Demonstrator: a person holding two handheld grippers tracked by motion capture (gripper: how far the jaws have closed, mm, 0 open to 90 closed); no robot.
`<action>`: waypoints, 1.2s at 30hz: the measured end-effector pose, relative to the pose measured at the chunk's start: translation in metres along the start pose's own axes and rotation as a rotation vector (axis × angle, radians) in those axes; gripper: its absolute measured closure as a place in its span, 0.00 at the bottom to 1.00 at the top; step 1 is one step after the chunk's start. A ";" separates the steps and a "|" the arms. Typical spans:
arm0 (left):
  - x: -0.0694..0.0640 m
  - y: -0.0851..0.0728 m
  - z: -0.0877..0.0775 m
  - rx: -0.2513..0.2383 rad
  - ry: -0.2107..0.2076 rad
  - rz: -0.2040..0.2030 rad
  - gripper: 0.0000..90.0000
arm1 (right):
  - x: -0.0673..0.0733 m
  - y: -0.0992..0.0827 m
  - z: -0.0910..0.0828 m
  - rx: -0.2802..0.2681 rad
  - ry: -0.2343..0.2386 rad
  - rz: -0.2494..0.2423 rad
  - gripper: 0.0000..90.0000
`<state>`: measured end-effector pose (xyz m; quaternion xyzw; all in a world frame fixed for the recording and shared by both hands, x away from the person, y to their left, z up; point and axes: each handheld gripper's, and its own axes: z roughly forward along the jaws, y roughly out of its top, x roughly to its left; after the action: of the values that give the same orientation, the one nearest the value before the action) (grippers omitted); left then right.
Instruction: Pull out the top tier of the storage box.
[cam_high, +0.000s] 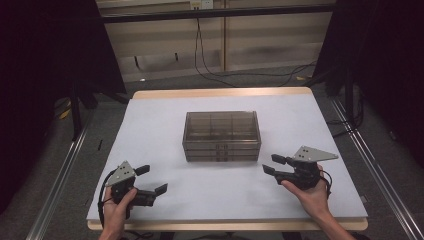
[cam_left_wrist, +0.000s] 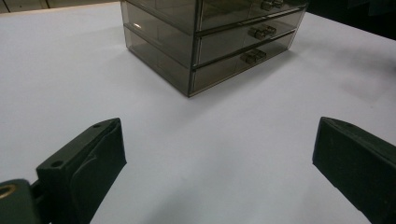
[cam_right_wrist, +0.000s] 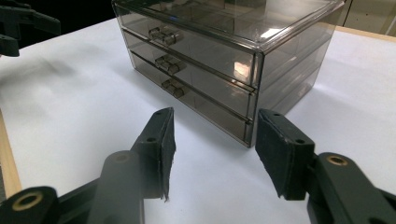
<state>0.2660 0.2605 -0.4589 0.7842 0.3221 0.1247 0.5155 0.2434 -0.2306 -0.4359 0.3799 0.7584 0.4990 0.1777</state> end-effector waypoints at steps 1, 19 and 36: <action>0.000 0.000 0.000 0.001 0.001 0.001 0.03 | 0.000 0.000 0.000 0.003 0.005 -0.005 0.56; 0.000 0.000 -0.001 -0.001 -0.001 0.000 0.03 | 0.012 0.001 0.009 0.046 -0.009 -0.120 0.55; -0.001 0.001 -0.001 -0.007 -0.001 0.002 0.03 | 0.036 0.008 0.022 0.076 -0.012 -0.259 0.62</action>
<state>0.2652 0.2604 -0.4579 0.7828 0.3207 0.1256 0.5182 0.2377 -0.1883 -0.4341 0.2881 0.8183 0.4406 0.2306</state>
